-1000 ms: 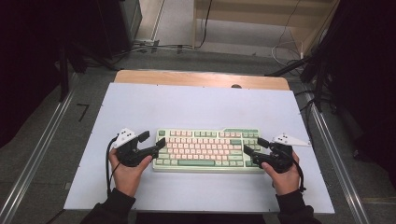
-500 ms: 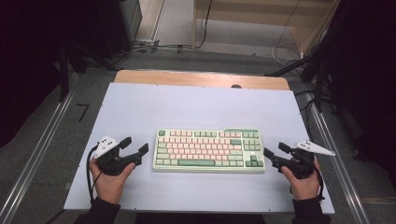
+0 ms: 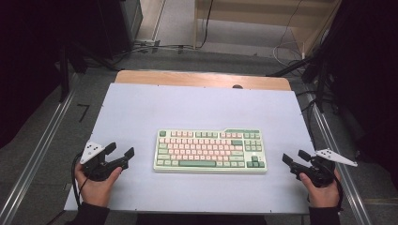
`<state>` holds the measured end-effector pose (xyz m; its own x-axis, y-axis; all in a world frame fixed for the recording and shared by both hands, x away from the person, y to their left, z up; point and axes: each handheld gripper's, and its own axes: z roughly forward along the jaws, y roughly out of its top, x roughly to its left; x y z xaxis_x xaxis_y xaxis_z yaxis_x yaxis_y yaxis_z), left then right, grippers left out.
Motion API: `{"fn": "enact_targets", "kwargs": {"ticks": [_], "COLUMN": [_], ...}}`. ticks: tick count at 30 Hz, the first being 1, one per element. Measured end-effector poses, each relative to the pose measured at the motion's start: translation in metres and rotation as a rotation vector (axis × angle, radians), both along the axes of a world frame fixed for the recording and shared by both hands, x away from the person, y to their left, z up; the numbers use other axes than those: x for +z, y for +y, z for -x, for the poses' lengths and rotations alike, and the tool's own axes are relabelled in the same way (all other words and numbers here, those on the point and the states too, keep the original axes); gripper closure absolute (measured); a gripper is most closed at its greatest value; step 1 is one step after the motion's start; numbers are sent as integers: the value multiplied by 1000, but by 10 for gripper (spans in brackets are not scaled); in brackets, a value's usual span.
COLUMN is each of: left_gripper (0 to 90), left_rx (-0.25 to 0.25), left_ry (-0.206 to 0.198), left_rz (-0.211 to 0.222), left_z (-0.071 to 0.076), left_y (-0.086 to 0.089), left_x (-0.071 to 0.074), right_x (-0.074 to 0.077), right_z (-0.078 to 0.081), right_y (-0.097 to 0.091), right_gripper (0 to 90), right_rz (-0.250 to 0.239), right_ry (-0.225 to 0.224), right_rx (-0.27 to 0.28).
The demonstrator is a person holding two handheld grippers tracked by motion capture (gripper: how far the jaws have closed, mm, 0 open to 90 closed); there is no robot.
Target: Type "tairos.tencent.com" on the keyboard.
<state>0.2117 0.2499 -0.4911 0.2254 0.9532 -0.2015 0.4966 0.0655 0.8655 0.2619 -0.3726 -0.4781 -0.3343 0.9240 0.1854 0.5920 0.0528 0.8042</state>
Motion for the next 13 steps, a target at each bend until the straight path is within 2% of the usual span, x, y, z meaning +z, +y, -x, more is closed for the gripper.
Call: {"fn": "enact_targets", "kwargs": {"ticks": [5, 13], "left_gripper": [250, 250], "left_rx": [22, 28], "left_ry": [20, 49], "left_rz": [-7, -6], "left_z": [1, -2], "left_y": [6, 7], "left_x": [-3, -7], "right_x": [-3, -7], "right_z": [3, 5], "right_y": [-9, -15], "right_gripper": [233, 229], "right_rz": [3, 22], "right_ry": [10, 33], "right_rx": [-24, -53]}}
